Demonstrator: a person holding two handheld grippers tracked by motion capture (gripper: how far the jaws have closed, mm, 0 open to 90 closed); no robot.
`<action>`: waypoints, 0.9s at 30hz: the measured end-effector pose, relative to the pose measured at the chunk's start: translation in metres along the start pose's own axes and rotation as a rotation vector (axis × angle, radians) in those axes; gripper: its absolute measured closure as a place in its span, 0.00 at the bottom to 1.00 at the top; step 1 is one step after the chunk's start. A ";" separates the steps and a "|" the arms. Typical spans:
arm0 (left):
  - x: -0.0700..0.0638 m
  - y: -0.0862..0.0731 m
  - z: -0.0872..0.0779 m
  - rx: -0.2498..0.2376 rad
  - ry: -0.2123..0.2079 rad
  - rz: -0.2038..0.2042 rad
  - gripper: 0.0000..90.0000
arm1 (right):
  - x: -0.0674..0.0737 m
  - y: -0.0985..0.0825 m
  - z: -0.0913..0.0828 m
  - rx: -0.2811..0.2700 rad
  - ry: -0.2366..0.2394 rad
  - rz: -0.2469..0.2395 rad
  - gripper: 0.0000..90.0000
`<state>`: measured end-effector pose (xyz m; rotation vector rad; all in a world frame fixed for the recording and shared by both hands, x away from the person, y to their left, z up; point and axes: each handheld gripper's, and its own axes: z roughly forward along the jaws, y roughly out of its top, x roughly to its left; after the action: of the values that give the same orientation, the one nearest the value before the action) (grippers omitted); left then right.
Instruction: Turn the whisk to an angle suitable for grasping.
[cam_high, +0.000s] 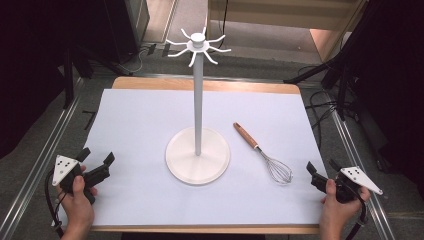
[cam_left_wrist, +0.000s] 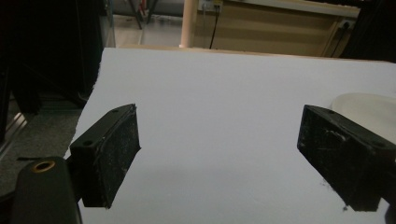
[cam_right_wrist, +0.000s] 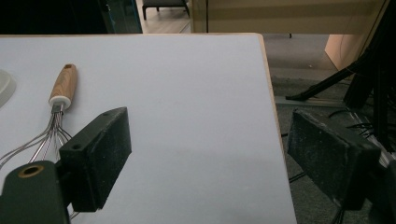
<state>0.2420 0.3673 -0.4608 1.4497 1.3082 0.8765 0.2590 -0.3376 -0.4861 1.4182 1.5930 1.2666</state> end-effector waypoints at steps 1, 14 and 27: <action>-0.001 0.000 0.000 0.002 0.004 0.004 0.15 | 0.000 0.000 0.000 -0.002 0.000 0.005 0.17; -0.006 -0.001 0.001 0.011 0.032 0.047 0.15 | -0.001 0.001 0.002 0.041 0.006 0.037 0.26; -0.006 -0.001 0.002 0.016 0.037 0.046 0.15 | 0.007 0.012 0.010 0.119 0.057 -0.050 0.32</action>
<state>0.2423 0.3615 -0.4614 1.4874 1.3162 0.9291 0.2705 -0.3291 -0.4771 1.4164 1.7573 1.2110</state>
